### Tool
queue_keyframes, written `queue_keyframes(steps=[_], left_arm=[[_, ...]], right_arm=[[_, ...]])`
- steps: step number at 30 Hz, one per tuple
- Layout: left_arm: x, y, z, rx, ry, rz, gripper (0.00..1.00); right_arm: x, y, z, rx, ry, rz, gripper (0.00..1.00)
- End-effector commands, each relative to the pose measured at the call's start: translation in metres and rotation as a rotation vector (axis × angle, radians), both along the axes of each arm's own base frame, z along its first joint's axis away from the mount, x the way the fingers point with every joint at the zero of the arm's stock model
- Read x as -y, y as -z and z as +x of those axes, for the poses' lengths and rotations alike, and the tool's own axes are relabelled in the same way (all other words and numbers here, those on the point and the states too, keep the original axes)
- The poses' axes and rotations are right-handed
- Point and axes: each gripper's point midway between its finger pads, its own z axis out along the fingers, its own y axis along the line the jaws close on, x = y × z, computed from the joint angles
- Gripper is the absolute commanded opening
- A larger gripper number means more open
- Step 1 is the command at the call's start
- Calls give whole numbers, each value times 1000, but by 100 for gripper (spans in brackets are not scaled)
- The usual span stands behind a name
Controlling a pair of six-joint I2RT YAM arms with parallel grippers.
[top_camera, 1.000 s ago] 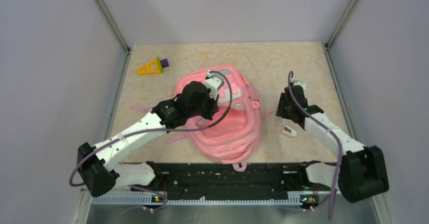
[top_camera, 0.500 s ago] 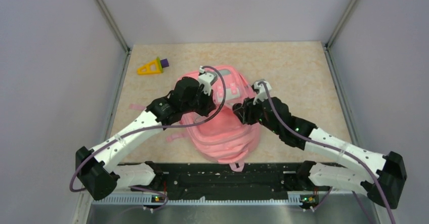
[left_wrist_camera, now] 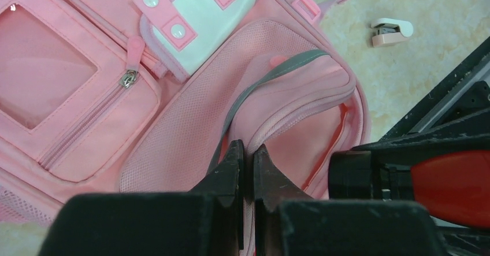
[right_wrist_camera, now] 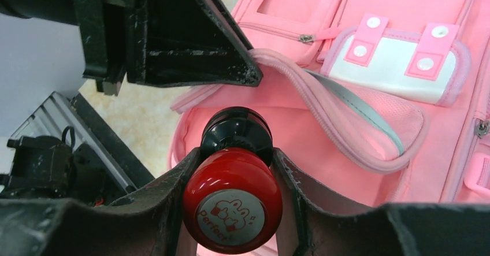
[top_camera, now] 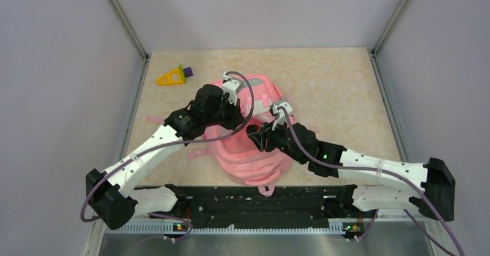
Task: Pack the student bag
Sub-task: Place the stationery in the student bag.
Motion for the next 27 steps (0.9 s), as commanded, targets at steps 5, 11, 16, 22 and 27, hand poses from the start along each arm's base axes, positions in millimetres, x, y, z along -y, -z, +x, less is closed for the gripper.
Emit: queue_keyframes(steps=[5, 11, 16, 22, 27], left_arm=[[29, -89, -3, 219, 176, -240, 0], [38, -113, -20, 236, 269, -315, 0], [38, -129, -29, 254, 297, -351, 0], [39, -120, -29, 233, 309, -335, 0], [39, -115, -28, 228, 307, -321, 0]], right_arm=[[1, 29, 24, 29, 170, 19, 9], [17, 51, 50, 128, 354, -8, 9], [26, 66, 71, 204, 494, -58, 10], [20, 64, 94, 318, 595, -93, 22], [10, 65, 107, 314, 579, -116, 48]])
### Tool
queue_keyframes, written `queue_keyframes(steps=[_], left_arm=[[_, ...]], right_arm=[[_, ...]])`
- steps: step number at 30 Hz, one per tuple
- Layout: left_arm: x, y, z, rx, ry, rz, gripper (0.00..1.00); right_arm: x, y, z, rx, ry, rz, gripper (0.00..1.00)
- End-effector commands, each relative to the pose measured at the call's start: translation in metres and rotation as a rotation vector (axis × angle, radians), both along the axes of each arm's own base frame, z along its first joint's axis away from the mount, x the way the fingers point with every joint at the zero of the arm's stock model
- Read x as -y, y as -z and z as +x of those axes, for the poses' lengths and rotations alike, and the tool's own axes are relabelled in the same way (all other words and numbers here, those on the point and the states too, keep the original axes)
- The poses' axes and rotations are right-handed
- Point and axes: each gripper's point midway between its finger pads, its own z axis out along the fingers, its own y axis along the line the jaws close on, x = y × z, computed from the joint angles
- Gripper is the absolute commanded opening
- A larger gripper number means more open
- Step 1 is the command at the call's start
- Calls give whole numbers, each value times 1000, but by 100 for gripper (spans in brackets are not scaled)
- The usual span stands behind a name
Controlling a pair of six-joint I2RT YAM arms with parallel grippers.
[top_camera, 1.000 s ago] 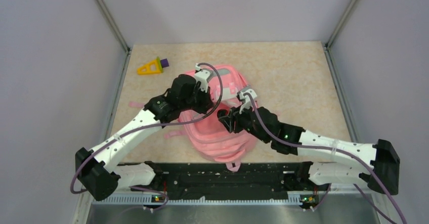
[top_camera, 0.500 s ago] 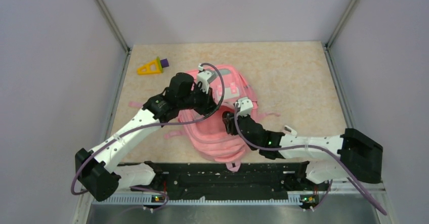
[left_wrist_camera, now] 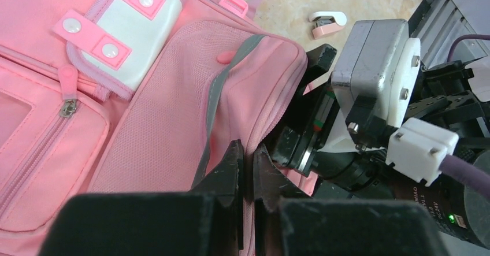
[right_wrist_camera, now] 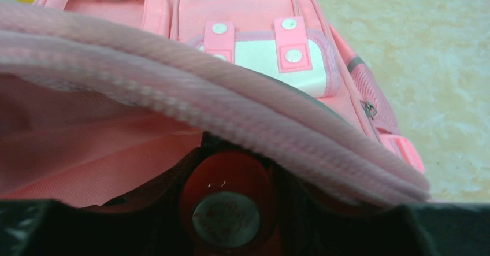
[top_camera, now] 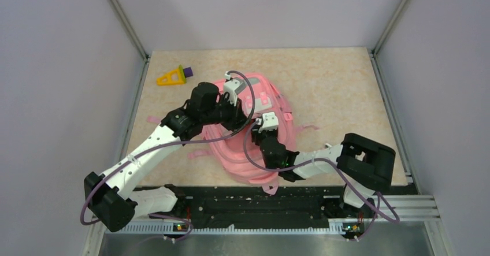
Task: Pack the student bag
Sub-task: Place the stationery in the student bag.
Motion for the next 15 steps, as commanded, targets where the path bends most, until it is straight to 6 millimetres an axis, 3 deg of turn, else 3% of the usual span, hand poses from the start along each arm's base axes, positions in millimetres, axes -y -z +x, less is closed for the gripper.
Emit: queue_keyframes(steps=[1, 4, 6, 9, 15], left_arm=[[16, -94, -4, 222, 83, -217, 0], [14, -91, -2, 225, 67, -205, 0], [13, -88, 0, 225, 59, -197, 0], [11, -85, 2, 224, 48, -185, 0], [5, -75, 10, 226, -8, -146, 0]], right_arm=[[-7, -23, 17, 31, 13, 37, 56], [-11, -17, 14, -17, -44, 1, 80], [-11, -13, 8, -60, -75, -22, 87], [-8, -7, -3, -135, -112, -29, 89], [3, -16, -33, -213, -215, -16, 90]])
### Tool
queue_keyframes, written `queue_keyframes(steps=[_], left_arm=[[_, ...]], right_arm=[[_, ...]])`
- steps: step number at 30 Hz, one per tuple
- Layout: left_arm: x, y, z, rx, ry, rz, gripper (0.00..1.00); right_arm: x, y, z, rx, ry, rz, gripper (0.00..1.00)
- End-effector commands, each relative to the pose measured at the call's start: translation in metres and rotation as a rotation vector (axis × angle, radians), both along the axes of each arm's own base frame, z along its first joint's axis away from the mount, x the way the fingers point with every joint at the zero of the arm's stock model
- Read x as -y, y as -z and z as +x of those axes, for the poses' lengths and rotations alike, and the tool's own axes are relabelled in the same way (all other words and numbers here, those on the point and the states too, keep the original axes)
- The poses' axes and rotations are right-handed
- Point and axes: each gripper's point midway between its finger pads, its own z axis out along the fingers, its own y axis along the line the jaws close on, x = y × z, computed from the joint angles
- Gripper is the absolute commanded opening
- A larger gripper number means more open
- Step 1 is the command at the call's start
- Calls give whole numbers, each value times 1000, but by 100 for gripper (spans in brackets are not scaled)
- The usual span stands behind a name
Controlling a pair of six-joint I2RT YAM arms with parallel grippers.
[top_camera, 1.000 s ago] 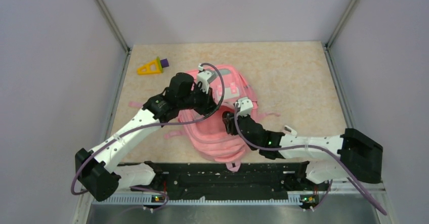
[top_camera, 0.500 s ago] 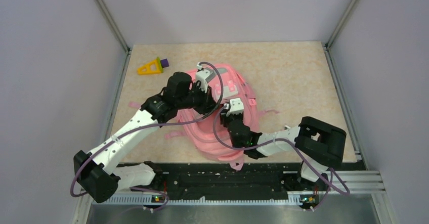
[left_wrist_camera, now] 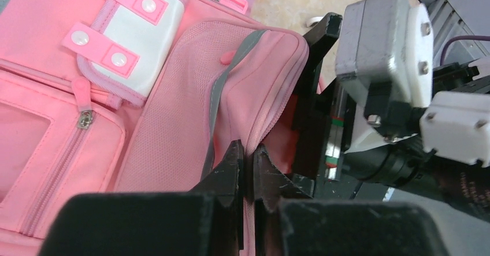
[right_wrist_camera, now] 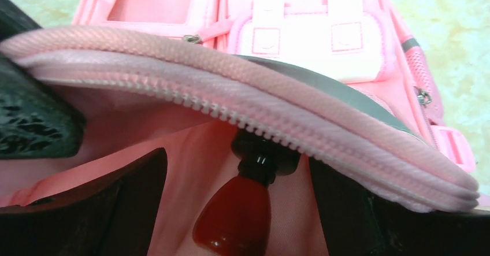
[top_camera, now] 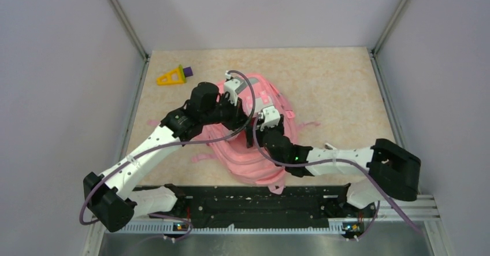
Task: Pack the student bag
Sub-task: Place the stationery in the student bag, then pick up the stationery from the center of the board.
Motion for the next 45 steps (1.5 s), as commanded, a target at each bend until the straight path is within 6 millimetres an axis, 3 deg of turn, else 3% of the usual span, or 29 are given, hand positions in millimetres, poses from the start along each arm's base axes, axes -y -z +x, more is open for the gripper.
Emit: queue_keyframes(steps=[1, 4, 13, 19, 24, 29, 34, 37, 39, 42, 45], left_arm=[[3, -70, 8, 200, -12, -132, 0], [-1, -64, 13, 198, -40, -106, 0], [-8, -55, 22, 195, -97, -65, 0], [-7, -47, 26, 166, -120, -59, 0], [11, -29, 25, 76, -61, -82, 0], [-5, -4, 46, 58, -192, 31, 0], [-46, 2, 77, 51, -411, 88, 0], [-63, 3, 87, 54, -483, 93, 0], [-72, 3, 92, 54, -515, 92, 0], [-76, -1, 92, 69, -521, 85, 0], [-78, -7, 90, 89, -520, 77, 0]], right_arm=[[16, -9, -21, -86, -58, -7, 91], [28, -20, -31, -117, -71, -5, 99], [60, -44, -50, -224, -67, -132, 99], [19, -52, -92, -248, -449, -88, 99], [-9, -48, -101, -209, -574, -24, 97], [-15, -68, -100, -152, -584, 22, 97], [8, -68, -92, -190, -479, -49, 97], [24, -84, -89, -177, -427, -5, 99], [43, -89, -73, -217, -323, 41, 99], [80, -76, -45, -323, -152, 93, 99], [125, -45, -22, -427, 43, 92, 99]])
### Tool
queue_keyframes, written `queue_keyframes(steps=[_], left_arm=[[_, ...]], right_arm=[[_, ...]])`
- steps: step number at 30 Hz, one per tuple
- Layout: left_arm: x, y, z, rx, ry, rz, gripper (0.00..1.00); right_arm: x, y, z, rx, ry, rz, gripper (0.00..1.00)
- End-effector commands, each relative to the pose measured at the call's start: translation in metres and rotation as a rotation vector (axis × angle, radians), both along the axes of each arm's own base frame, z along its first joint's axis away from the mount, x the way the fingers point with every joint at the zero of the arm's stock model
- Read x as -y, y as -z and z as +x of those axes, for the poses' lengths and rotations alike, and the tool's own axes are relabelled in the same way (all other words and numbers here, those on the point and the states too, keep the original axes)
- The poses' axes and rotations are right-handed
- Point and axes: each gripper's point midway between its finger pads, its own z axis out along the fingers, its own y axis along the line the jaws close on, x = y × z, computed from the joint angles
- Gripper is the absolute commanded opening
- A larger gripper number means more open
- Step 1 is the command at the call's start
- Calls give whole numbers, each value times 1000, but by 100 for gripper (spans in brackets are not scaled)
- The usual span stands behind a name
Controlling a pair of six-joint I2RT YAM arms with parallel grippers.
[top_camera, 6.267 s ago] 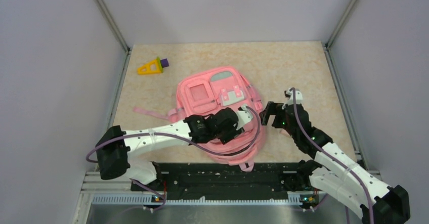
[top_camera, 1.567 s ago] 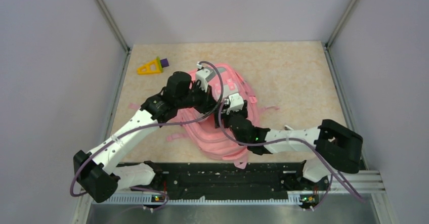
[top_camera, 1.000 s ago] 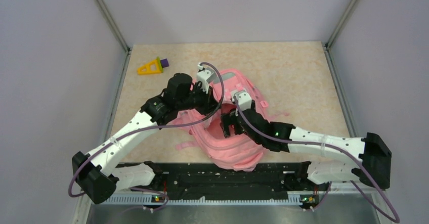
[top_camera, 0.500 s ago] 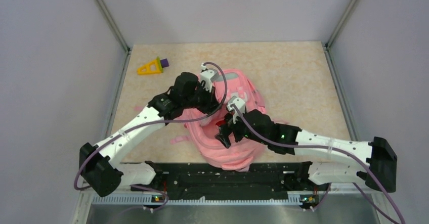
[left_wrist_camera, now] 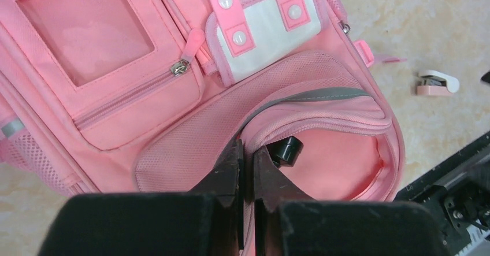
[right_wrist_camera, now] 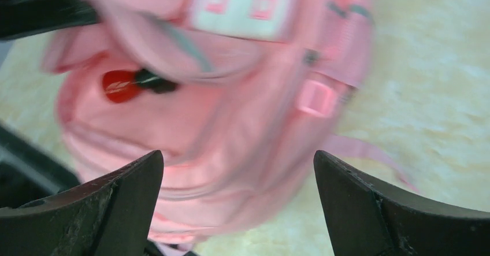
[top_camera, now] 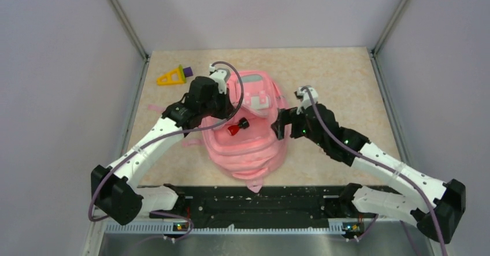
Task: Pack the student bag
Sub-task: Pick up the stationery from the center of the board.
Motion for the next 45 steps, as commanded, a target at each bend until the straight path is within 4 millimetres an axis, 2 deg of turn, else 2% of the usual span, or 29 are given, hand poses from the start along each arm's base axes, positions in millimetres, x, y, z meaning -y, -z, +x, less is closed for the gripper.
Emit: queue_keyframes(steps=[1, 4, 7, 10, 12, 16, 20, 27, 37, 45], left_arm=[[-24, -42, 26, 172, -137, -12, 0], [-24, -43, 24, 177, -133, -15, 0], [-23, -46, 22, 180, -125, -24, 0], [-23, -48, 21, 184, -123, -33, 0], [-19, -49, 18, 179, -104, -50, 0], [-14, -49, 15, 167, -82, -72, 0], [-12, -50, 13, 164, -75, -84, 0], [-9, -50, 11, 156, -61, -97, 0], [-9, -52, 11, 160, -61, -101, 0], [-8, -49, 11, 152, -58, -97, 0]], right_arm=[[70, 35, 27, -187, 313, -26, 99], [120, 65, 38, -275, 533, -69, 99], [166, 86, 40, -312, 745, -83, 99], [198, 100, 36, -313, 901, -75, 99], [209, 112, 32, -337, 956, -62, 99], [219, 141, 22, -408, 1008, -57, 99], [230, 156, 10, -431, 1047, -119, 99], [224, 184, 7, -516, 978, -190, 98], [216, 199, 4, -573, 903, -228, 87], [212, 207, 3, -594, 870, -239, 72]])
